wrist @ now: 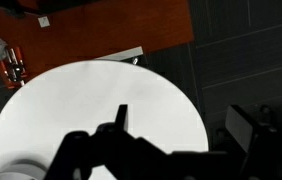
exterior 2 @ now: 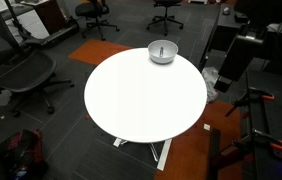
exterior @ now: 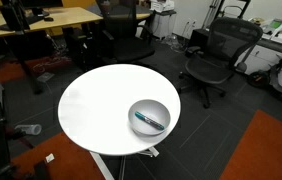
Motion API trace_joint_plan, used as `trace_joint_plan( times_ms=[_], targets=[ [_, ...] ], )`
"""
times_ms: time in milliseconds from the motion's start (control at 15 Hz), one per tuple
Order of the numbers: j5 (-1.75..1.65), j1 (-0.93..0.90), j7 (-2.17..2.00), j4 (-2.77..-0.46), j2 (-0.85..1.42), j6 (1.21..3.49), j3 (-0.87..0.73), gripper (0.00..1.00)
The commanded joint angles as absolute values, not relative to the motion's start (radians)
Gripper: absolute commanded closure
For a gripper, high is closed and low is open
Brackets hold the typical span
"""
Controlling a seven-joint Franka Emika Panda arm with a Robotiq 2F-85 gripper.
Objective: Remove the marker from the bowl and place it on the table
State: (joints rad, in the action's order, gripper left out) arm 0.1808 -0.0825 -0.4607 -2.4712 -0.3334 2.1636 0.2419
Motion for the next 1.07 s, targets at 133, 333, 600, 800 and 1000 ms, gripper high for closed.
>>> trace_joint_plan(
  times_ms=[133, 333, 600, 800, 1000],
  targets=[
    [0.176, -0.094, -0.464, -2.47, -0.333, 2.162, 0.231, 0.0],
    [0.176, -0.094, -0.464, -2.47, -0.333, 2.162, 0.231, 0.0],
    [0.171, -0.08, -0.476, -2.448, -0.34, 2.18, 0.218, 0.0],
    [0.15, -0.05, -0.507, -2.401, -0.349, 2.208, 0.196, 0.0],
    [0.141, -0.016, -0.532, -2.346, -0.351, 2.243, 0.165, 0.0]
  ],
)
